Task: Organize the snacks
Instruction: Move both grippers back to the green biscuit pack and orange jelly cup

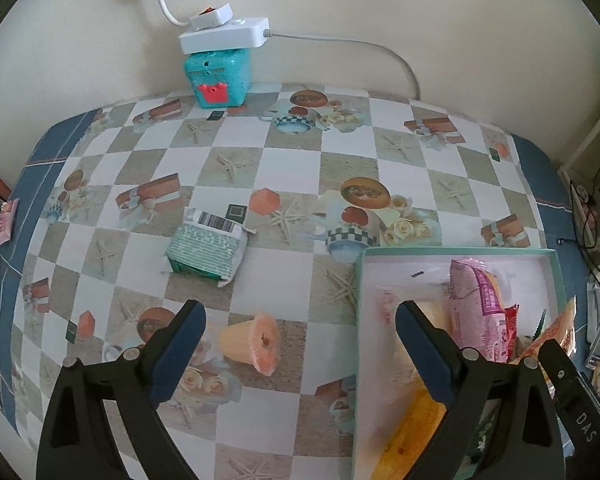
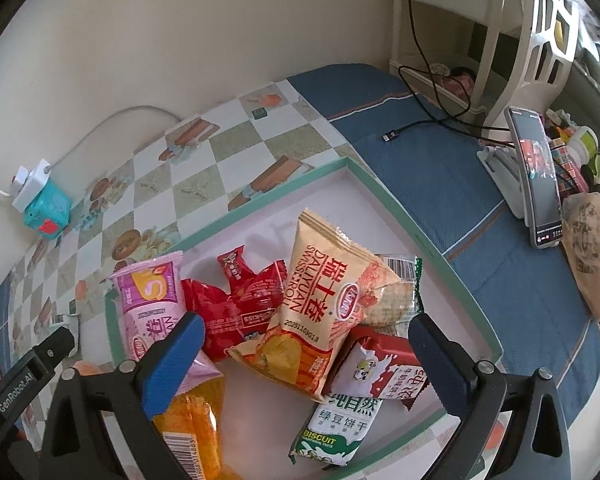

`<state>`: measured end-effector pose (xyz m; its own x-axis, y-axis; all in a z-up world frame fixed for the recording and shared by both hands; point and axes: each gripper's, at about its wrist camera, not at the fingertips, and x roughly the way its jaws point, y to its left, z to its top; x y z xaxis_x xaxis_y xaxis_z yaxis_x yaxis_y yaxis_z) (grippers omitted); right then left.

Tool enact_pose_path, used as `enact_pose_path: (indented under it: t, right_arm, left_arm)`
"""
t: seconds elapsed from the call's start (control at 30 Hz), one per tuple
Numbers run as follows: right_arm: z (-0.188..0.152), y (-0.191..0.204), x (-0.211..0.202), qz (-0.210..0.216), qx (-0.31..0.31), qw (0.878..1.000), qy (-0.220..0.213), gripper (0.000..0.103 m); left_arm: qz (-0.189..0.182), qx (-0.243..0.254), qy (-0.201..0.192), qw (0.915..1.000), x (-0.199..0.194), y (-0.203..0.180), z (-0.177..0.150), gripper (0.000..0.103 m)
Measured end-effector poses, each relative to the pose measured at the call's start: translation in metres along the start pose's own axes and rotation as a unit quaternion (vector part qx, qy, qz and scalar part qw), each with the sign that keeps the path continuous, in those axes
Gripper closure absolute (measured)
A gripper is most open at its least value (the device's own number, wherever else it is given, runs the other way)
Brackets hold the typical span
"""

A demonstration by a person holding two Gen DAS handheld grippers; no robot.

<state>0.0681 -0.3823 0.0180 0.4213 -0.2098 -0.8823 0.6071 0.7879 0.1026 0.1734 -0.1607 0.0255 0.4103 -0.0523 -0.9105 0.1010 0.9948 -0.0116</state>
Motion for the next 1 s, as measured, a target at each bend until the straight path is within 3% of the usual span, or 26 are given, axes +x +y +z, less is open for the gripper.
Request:
enact_pose_path:
  t: [0.3, 0.53, 0.73, 0.83, 1.0]
  right_arm:
    - [-0.003, 0.012, -0.007, 0.000, -0.018, 1.000, -0.002, 0.000]
    - [-0.006, 0.032, -0.015, 0.005, -0.037, 0.999, -0.011, 0.000]
    - [-0.014, 0.073, -0.027, 0.040, -0.074, 0.996, -0.025, 0.000]
    - [-0.024, 0.111, -0.037, 0.074, -0.119, 0.990, -0.036, 0.000]
    - [-0.041, 0.166, -0.041, 0.127, -0.170, 0.977, -0.031, 0.000]
  left_arm:
    - [0.005, -0.012, 0.002, 0.9999, -0.005, 0.019, 0.002, 0.007]
    - [0.017, -0.040, -0.004, 0.9990, -0.014, 0.055, 0.004, 0.007]
    - [0.036, -0.084, -0.004, 0.9958, -0.018, 0.110, 0.004, 0.007]
    - [0.041, -0.123, 0.001, 0.9915, -0.016, 0.143, 0.004, 0.007]
    - [0.037, -0.144, -0.007, 0.9889, -0.013, 0.179, 0.011, 0.007]
